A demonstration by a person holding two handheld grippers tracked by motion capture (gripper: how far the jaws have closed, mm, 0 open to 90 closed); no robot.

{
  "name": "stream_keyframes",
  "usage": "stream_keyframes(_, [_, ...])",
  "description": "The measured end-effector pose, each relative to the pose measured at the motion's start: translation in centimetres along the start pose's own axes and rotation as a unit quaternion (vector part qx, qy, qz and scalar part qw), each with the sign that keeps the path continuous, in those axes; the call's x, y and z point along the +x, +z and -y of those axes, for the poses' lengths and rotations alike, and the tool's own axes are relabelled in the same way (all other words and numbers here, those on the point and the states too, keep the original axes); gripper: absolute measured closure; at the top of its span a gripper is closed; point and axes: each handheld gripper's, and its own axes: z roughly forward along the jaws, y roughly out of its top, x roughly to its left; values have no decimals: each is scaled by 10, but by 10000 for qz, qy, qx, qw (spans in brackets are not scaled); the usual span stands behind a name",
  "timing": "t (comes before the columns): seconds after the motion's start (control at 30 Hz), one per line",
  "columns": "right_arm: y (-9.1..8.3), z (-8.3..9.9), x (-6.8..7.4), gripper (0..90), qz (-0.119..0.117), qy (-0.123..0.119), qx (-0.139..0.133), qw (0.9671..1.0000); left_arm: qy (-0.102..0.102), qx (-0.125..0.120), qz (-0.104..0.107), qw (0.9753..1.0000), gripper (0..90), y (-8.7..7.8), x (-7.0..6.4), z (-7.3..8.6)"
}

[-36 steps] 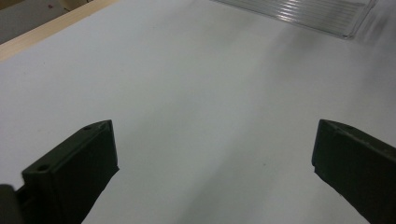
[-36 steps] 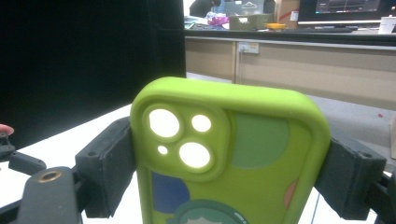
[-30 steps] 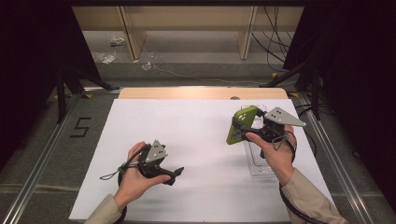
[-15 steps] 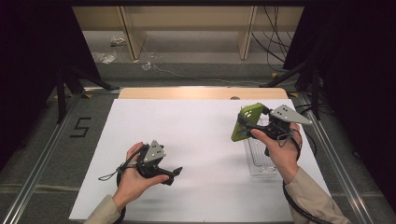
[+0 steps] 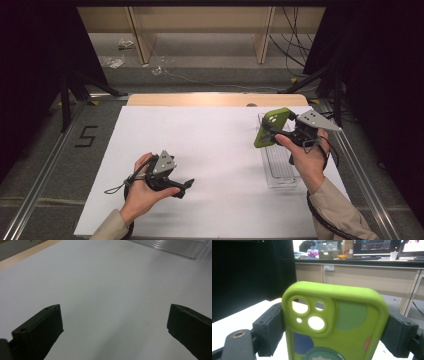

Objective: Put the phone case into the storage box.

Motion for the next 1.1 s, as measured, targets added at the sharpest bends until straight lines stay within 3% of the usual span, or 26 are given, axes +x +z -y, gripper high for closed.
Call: stream_keyframes(1.1, [-3,2,-23,174,400,9,49,9992,-24,-14,-15,10000,0,-1,1,0])
